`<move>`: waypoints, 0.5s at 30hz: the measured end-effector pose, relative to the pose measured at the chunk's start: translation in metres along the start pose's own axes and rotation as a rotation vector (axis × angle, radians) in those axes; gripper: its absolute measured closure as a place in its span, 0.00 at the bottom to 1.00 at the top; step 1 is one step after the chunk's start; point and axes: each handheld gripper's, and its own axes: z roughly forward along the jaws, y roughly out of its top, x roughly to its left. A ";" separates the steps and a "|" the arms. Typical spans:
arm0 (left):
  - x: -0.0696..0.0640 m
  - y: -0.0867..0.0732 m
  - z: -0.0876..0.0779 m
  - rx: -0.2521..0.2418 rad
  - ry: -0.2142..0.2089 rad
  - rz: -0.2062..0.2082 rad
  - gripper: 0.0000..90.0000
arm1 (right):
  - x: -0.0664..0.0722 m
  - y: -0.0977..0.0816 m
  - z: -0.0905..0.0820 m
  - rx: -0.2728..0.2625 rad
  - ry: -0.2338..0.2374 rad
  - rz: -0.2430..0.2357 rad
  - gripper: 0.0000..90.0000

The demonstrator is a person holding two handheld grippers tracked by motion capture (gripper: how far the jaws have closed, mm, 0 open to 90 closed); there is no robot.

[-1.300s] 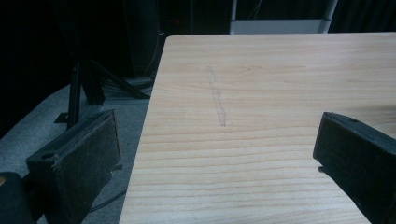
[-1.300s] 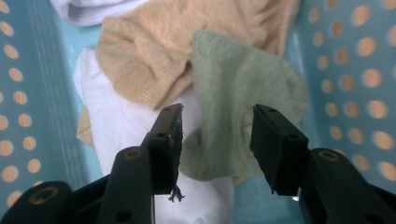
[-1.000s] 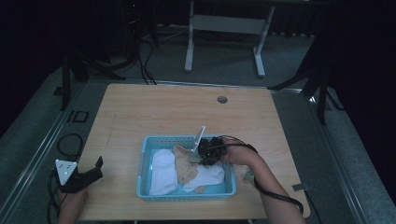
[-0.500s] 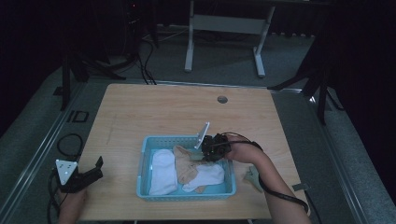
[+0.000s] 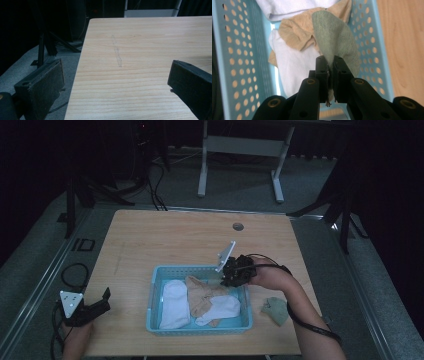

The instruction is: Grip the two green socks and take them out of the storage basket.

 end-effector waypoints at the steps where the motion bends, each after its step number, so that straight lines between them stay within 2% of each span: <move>1: 0.000 0.000 0.000 0.001 0.000 -0.001 0.00 | 0.001 0.000 -0.006 -0.003 -0.007 -0.001 0.93; 3: 0.000 0.000 0.000 0.001 0.000 0.002 0.00 | 0.002 0.000 -0.010 -0.011 -0.001 -0.004 0.93; 4: 0.000 0.000 0.000 0.001 0.001 0.001 0.00 | 0.004 0.000 -0.018 -0.028 -0.005 -0.008 0.93; 9: 0.000 0.000 0.000 0.003 0.001 0.003 0.00 | 0.005 -0.003 -0.041 -0.046 -0.037 -0.013 0.93; 15: 0.000 0.000 0.000 0.004 0.001 0.002 0.00 | 0.001 -0.014 -0.060 -0.038 -0.090 0.019 0.93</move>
